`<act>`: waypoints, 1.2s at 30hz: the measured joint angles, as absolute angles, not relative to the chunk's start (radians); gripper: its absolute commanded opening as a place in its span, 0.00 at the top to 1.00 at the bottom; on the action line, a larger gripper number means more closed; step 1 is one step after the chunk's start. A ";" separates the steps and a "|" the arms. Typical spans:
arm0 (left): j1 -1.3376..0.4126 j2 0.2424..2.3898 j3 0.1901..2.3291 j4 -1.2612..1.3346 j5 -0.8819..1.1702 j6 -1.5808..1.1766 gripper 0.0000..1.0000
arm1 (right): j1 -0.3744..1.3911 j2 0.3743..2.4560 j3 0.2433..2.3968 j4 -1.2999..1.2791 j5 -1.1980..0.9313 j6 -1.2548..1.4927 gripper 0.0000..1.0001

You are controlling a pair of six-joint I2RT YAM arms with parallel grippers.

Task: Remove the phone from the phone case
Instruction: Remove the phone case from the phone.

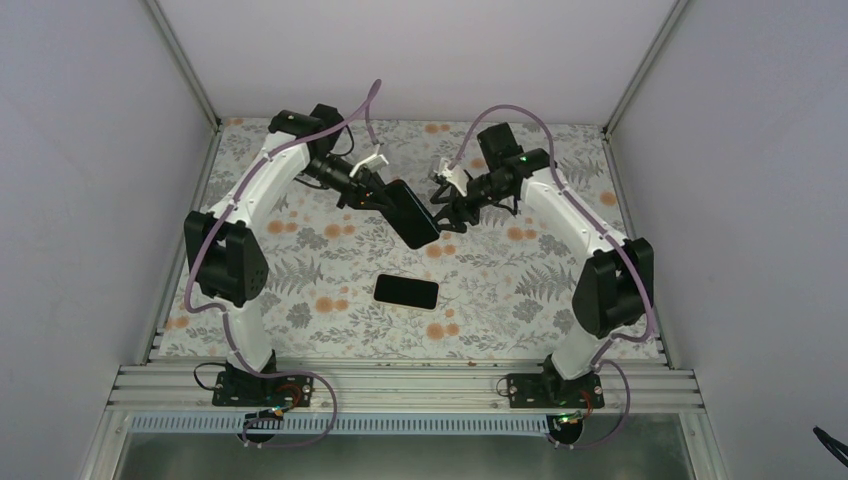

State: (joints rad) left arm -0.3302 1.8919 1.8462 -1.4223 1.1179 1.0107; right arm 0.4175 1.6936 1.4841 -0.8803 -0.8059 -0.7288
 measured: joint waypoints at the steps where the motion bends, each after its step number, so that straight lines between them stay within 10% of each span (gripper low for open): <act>1: -0.330 1.893 1.849 -1.431 1.126 1.011 0.98 | 0.418 1.702 1.503 -0.904 -0.808 -0.738 0.20; 13: -0.350 1.943 1.979 -1.612 1.089 1.018 0.98 | 0.466 1.907 1.764 -1.247 -0.971 -0.985 0.20; 20: -0.368 1.989 2.095 -1.700 1.011 1.013 0.93 | 0.495 1.935 1.811 -1.336 -0.954 -0.990 0.96; 24: -0.369 1.990 2.105 -1.673 0.976 0.995 0.67 | 0.491 1.937 1.809 -1.368 -0.971 -0.916 0.97; 29: -0.411 1.977 2.096 -1.525 0.997 0.931 0.05 | 0.482 1.921 1.767 -1.338 -1.059 -0.943 0.97; 36: -0.415 1.860 2.109 -1.401 0.927 0.868 0.00 | 0.372 1.842 1.721 -1.312 -1.174 -0.961 0.97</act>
